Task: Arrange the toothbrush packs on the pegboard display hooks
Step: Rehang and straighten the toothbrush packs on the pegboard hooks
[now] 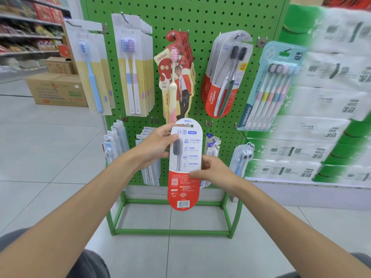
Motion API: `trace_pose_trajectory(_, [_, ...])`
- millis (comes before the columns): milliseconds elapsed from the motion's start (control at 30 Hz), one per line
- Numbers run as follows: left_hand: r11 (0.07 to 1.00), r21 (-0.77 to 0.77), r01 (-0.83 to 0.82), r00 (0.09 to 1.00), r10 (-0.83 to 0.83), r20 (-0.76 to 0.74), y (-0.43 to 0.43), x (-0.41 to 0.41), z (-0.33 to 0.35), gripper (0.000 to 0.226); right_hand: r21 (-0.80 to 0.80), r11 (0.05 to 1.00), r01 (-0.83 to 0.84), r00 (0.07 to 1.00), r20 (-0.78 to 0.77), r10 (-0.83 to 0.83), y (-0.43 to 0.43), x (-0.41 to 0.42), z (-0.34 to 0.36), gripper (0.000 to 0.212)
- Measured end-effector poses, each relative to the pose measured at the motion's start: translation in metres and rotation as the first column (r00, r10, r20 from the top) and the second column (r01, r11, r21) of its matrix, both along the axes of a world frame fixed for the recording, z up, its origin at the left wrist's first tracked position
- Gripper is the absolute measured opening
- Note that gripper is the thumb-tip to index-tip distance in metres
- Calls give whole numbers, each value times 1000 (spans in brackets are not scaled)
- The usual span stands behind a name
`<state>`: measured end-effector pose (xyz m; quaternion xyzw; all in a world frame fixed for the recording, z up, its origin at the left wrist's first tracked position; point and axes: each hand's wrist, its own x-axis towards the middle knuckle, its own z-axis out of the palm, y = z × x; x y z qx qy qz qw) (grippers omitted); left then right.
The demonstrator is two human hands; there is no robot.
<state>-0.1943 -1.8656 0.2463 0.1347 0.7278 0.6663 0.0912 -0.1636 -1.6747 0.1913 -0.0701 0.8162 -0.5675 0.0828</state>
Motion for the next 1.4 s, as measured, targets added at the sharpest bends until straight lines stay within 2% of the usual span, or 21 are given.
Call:
trace_pose_trajectory(200, [995, -43, 87, 995, -85, 56, 6, 2, -8, 33, -184, 981, 64, 997, -28, -70, 6, -12, 25, 32])
trace_pose_trajectory(300, [991, -66, 115, 992, -111, 66, 5, 2, -10, 32, -257, 963, 85, 994, -50, -101, 10, -15, 38, 23])
trace_pose_trajectory(433, [992, -32, 122, 990, -120, 69, 3, 1, -10, 32, -272, 958, 93, 990, -75, -117, 10, -19, 44, 8])
trace_pose_trajectory(533, [995, 16, 99, 992, -100, 73, 0, 0, -9, 32, -266, 957, 111, 984, -105, -143, 3, -22, 43, 13])
trace_pose_trajectory(667, [992, 122, 21, 996, -31, 81, -2, -2, -9, 30, -201, 973, 117, 974, -171, -152, -8, -23, 37, 18])
trace_pose_trajectory(833, [953, 280, -116, 993, 100, 69, -8, -5, -3, 27, -114, 991, 73, 982, -168, -92, -19, -18, 27, 30])
trace_pose_trajectory(1000, [905, 365, -219, 975, 212, 61, -13, -7, 4, 26, 6, 998, 70, 947, -315, -64, -27, -10, 13, 66])
trace_pose_trajectory(1133, [876, 407, -258, 966, 237, 102, -12, -7, 6, 26, 269, 958, 95, 927, -374, 13, -27, -6, 1, 92])
trace_pose_trajectory(1200, [872, 413, -264, 965, 239, 111, -8, -6, 6, 24, 318, 945, 70, 926, -374, 57, -27, -3, -2, 105])
trace_pose_trajectory(1300, [893, 382, -237, 971, 221, 87, -1, -1, 6, 22, 342, 940, -8, 932, -339, 131, -23, 3, -3, 102])
trace_pose_trajectory(1400, [928, 338, -158, 987, 156, 34, 4, 1, 3, 36, 228, 966, -121, 957, -231, 174, -15, 16, 6, 79])
